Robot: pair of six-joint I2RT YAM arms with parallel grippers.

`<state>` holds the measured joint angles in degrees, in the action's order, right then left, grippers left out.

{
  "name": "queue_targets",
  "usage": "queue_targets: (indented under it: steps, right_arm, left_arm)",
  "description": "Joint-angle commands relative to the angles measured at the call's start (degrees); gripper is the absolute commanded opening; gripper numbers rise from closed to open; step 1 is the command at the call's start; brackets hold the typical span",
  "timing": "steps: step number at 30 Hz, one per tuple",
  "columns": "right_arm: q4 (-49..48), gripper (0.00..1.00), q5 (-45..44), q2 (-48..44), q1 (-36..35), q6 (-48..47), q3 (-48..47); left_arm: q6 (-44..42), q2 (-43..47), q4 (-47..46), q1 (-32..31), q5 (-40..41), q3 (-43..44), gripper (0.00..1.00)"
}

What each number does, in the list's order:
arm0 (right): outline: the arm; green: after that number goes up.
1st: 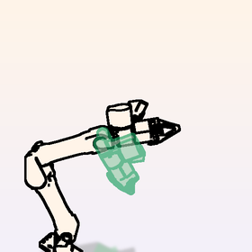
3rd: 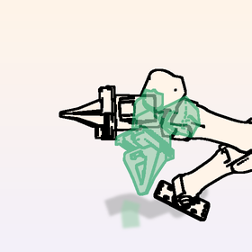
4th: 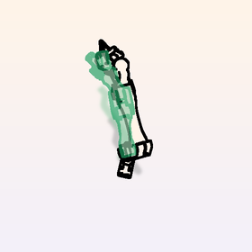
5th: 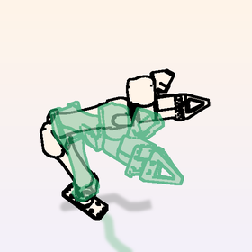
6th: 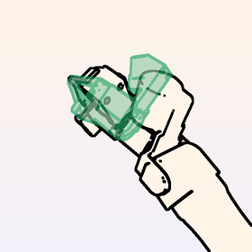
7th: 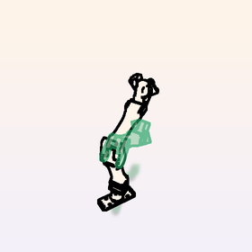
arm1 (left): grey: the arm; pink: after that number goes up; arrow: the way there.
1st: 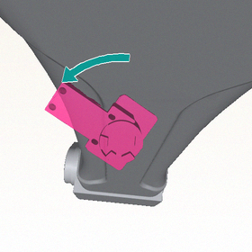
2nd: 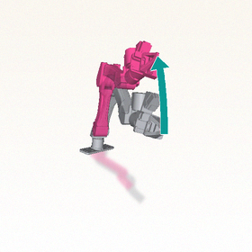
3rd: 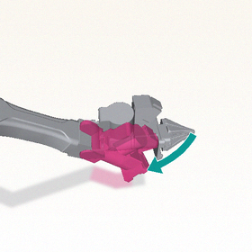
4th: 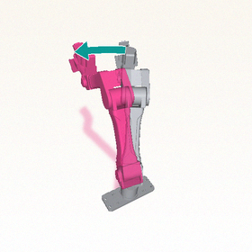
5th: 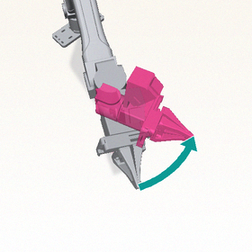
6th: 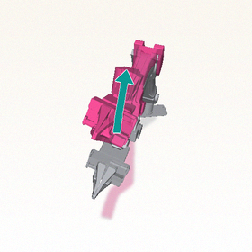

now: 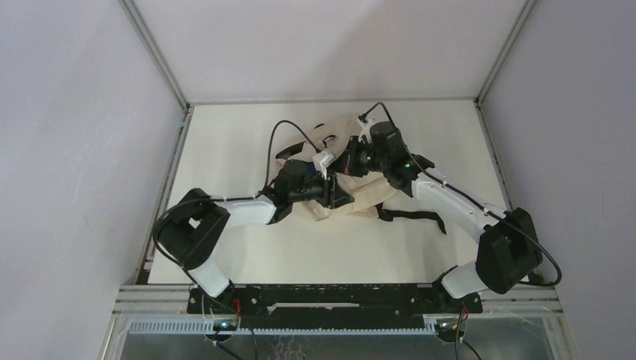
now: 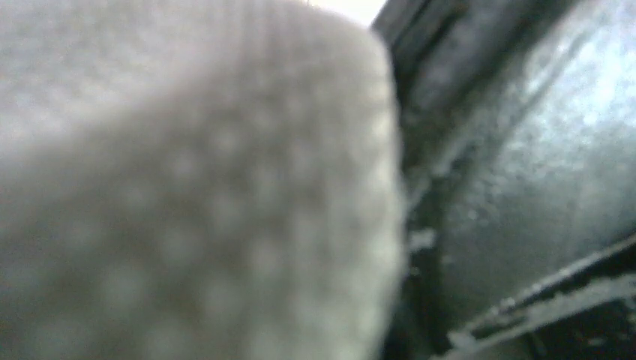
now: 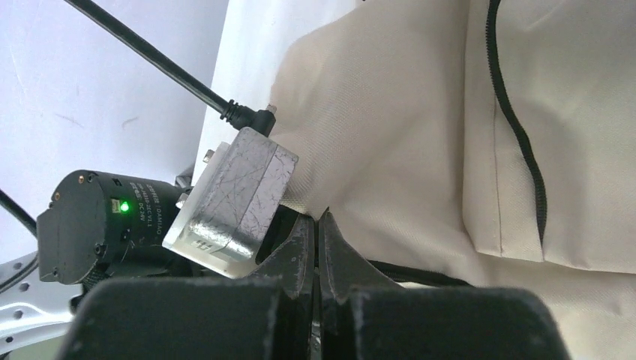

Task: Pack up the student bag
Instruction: Zip the student bag at the center of the board.

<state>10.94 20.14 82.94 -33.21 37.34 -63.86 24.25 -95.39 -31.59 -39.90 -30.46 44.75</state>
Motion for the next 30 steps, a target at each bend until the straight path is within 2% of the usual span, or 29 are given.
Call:
queue_targets:
  steps: [1, 3, 5, 7, 11, 13, 14, 18, 20, 24, 26, 30]
  right_arm:
    - [-6.39, 0.0, 3.41, -2.03, -0.37, 2.36, 0.07]
    - [-6.46, 0.0, 3.21, -1.99, -0.35, 2.56, 0.36]
    - [-6.19, 0.0, 2.88, -1.99, -0.36, 2.54, 0.63]
    - [-5.96, 0.0, 2.51, -2.27, -0.36, 2.5, 1.09]
    - [-5.2, 0.0, 1.77, -3.05, -0.23, 2.16, 2.1]
    - [-4.08, 0.0, 1.37, -3.57, -0.09, 1.93, 2.35]
    - [-3.41, 0.03, 1.27, -4.02, 0.12, 1.72, 2.41]
    - [-1.2, 0.4, -0.36, -7.64, 1.89, 1.42, 4.46]
    - [0.16, 0.52, -3.09, -10.69, 3.12, 1.53, 6.15]
    - [4.0, 0.58, -9.78, -15.08, 7.1, 5.02, 11.41]
    - [5.32, 0.59, -10.61, -16.04, 9.57, 7.37, 14.77]
    - [6.01, 0.63, -10.08, -16.19, 11.68, 11.16, 20.78]
  left_arm:
    - [4.36, -0.32, -8.47, -0.78, -1.09, -2.37, 0.41]
    - [5.33, 0.0, -9.02, -0.79, -0.23, -3.3, 0.36]
    - [6.15, 0.41, -9.1, -0.68, 0.16, -4.01, 0.22]
    - [7.28, 0.73, -9.37, -0.66, -0.29, -4.8, 0.19]
    - [9.39, 1.07, -10.07, -0.7, -0.61, -6.43, 0.21]
    - [10.23, 1.25, -10.07, -0.69, -1.06, -6.96, 0.33]
    - [10.46, 1.43, -10.07, -0.68, -1.35, -7.22, 0.35]
    - [10.55, 1.47, -10.07, -0.62, -1.94, -8.0, 0.33]
    - [10.91, 0.92, -10.07, -0.7, -2.43, -8.06, 0.33]
    - [12.17, -0.16, -10.07, -0.69, -2.84, -7.78, 0.37]
    - [12.6, -0.24, -10.12, -0.7, -3.09, -7.52, 0.41]
    - [13.99, -0.07, -10.15, -0.47, -4.44, -6.09, 0.41]
